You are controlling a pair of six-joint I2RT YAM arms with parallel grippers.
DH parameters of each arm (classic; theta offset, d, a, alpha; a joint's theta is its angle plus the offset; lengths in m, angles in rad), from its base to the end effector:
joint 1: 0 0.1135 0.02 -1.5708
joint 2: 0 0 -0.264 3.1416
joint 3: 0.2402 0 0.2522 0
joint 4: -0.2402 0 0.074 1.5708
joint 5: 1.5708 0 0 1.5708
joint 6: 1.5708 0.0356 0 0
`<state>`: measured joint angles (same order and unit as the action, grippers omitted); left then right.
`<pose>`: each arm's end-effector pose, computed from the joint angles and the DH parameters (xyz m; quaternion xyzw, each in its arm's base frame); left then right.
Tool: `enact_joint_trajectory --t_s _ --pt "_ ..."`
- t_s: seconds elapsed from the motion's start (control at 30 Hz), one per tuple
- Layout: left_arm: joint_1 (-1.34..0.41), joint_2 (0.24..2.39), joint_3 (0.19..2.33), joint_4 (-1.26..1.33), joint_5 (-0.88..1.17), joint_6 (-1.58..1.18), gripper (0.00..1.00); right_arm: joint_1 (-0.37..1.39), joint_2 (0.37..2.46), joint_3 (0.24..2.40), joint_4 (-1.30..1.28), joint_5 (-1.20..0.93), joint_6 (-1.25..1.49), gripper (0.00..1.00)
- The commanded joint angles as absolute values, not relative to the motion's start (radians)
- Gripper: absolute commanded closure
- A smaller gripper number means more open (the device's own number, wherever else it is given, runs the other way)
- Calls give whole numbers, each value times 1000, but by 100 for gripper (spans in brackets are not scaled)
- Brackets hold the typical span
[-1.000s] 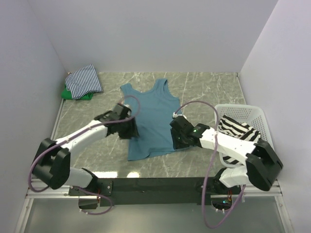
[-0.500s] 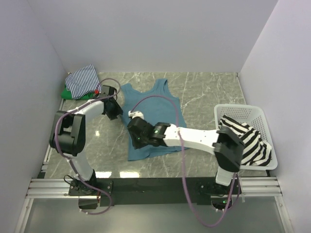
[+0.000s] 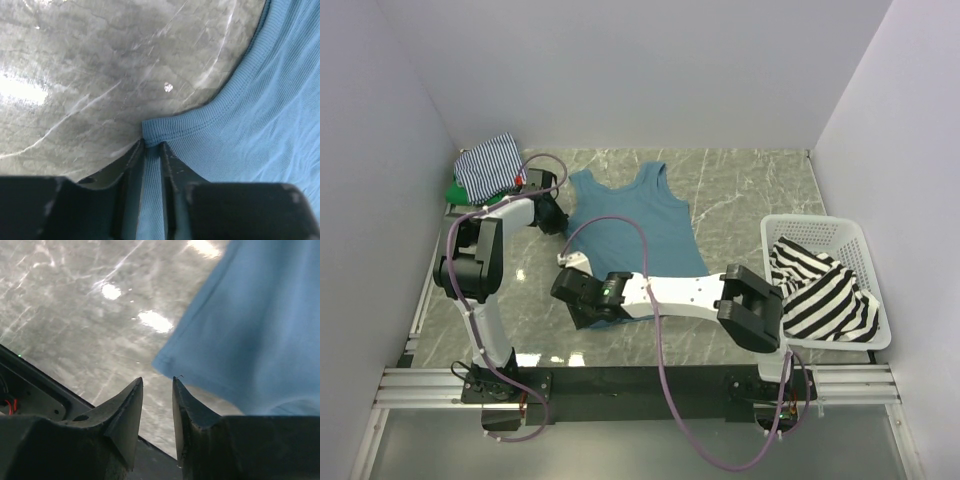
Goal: Fold and stack the tank tops
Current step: Fold the tank top
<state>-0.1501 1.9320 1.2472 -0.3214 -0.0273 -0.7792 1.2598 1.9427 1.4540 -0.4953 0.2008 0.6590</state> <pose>0.3953 -0.0588 0.1594 -0.3007 0.9120 -0.1131 0.2549 0.1355 0.3983 0.2068 -0.2541 0.9184 0.1805 0.2437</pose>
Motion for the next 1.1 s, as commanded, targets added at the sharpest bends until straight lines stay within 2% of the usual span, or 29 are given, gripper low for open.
enact_joint_trajectory --t_s 0.0,0.13,0.5,0.8,0.87,0.9,0.93,1.07 --pt "-144 1964 1262 -324 -29 -759 76 1284 1979 1503 -520 253 703 62" --pt "-143 1973 1264 -321 -20 -762 83 1299 2011 1517 -514 259 721 59" --pt "-143 1977 1238 -302 -8 -770 90 1330 2105 1631 -568 434 767 57" --pt "-143 1982 1249 -310 -9 -772 93 1335 2154 1628 -598 437 792 60" --pt "-143 1983 1252 -313 -9 -773 96 1336 2166 1637 -606 431 788 68" --pt "-143 1983 1252 -313 -9 -775 98 1338 2167 1647 -621 430 788 87" --pt "-143 1980 1252 -314 -9 -775 99 1338 2169 1651 -629 430 792 97" --pt "-143 1964 1247 -319 -14 -773 99 1339 2094 1618 -640 410 779 100"
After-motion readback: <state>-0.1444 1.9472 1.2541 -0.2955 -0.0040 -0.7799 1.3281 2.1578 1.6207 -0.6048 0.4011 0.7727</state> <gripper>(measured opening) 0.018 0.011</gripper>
